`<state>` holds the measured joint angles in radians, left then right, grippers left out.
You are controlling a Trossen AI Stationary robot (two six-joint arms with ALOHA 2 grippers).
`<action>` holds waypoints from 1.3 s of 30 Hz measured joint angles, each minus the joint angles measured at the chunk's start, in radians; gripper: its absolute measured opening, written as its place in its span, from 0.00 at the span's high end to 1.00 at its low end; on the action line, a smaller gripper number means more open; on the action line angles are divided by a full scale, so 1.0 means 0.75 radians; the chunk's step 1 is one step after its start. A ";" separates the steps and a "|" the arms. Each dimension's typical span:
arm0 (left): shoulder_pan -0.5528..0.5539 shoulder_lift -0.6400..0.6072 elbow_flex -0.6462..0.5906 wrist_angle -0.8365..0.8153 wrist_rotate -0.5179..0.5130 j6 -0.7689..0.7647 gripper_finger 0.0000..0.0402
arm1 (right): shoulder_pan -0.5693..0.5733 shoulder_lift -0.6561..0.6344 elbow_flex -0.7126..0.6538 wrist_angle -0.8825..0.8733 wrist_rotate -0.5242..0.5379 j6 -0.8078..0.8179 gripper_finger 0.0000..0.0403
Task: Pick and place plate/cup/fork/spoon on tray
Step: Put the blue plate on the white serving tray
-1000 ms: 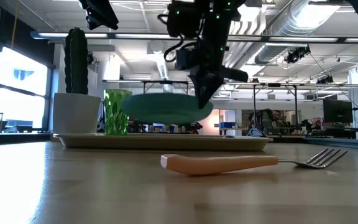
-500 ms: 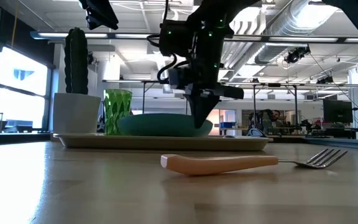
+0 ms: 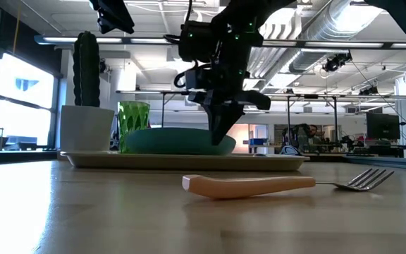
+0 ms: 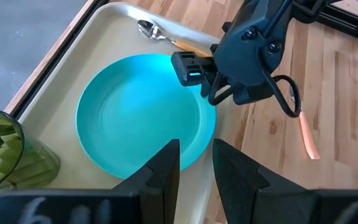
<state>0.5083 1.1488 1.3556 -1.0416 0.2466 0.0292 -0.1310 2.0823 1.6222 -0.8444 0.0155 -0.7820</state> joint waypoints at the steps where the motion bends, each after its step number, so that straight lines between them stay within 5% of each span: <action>1: 0.000 0.000 0.000 0.000 0.000 0.000 0.79 | 0.000 0.000 0.000 -0.001 -0.003 0.000 1.00; 19: 0.000 0.000 0.000 0.000 0.001 -0.001 0.79 | 0.001 0.019 0.001 -0.003 -0.008 0.069 1.00; 39: 0.000 0.000 0.000 0.000 0.001 -0.002 0.79 | 0.001 0.017 0.000 -0.003 0.002 0.094 0.84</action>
<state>0.5083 1.1488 1.3556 -1.0416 0.2474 0.0278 -0.1307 2.0952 1.6221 -0.8463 0.0170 -0.7114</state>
